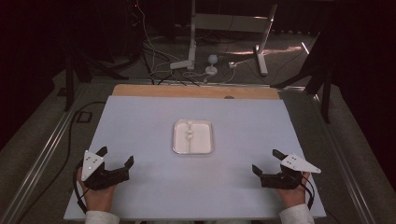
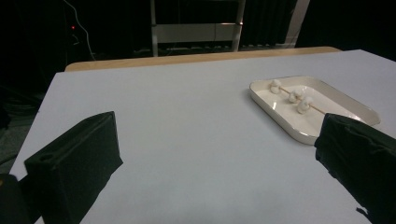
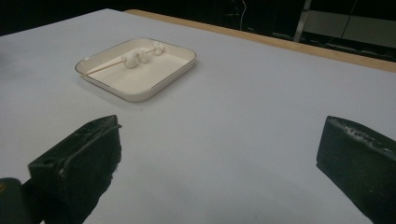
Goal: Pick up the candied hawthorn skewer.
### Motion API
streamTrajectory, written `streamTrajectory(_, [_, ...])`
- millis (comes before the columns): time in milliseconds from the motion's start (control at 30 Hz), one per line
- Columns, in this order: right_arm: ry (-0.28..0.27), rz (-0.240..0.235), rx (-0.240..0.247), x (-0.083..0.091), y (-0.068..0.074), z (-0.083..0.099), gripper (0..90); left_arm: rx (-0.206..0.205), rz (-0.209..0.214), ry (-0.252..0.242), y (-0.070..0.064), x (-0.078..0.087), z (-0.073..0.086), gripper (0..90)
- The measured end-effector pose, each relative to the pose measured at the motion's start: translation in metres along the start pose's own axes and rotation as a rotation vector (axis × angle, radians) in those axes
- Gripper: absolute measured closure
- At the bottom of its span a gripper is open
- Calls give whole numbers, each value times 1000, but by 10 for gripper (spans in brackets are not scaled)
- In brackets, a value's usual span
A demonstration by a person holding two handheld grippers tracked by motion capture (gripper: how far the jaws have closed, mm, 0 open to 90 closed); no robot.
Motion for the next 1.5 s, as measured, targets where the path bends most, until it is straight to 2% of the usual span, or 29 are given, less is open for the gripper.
streamTrajectory(300, [4,9,-13,-1,-2,1,0,2,-8,18,-1,-3,2,4])
streamTrajectory(500, [4,17,-12,-2,-3,1,0,4,15,29,-6,-4,-2,4])
streamTrajectory(900, [6,32,-10,-1,-4,1,0,-2,47,72,-21,-19,-26,4])
streamTrajectory(1100, [9,34,-8,-1,-4,1,0,-7,66,94,-34,-35,-39,5])
streamTrajectory(1200, [11,35,-6,-1,-4,2,0,-21,75,98,-45,-46,-46,5])
streamTrajectory(1333, [14,34,-3,-2,-4,2,0,-26,88,105,-53,-55,-48,5])
streamTrajectory(1500, [18,32,-3,-3,-4,2,0,-28,100,126,-66,-75,-48,5])
Point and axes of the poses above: each handheld gripper's, and its own axes: x roughly backward along the jaws, z roughly out of its underside, y roughly to its left, the point moved 3 cm from there along -x, roughly forward along the jaws, and after that the axes turned 6 degrees about x, right-handed, at the moved point
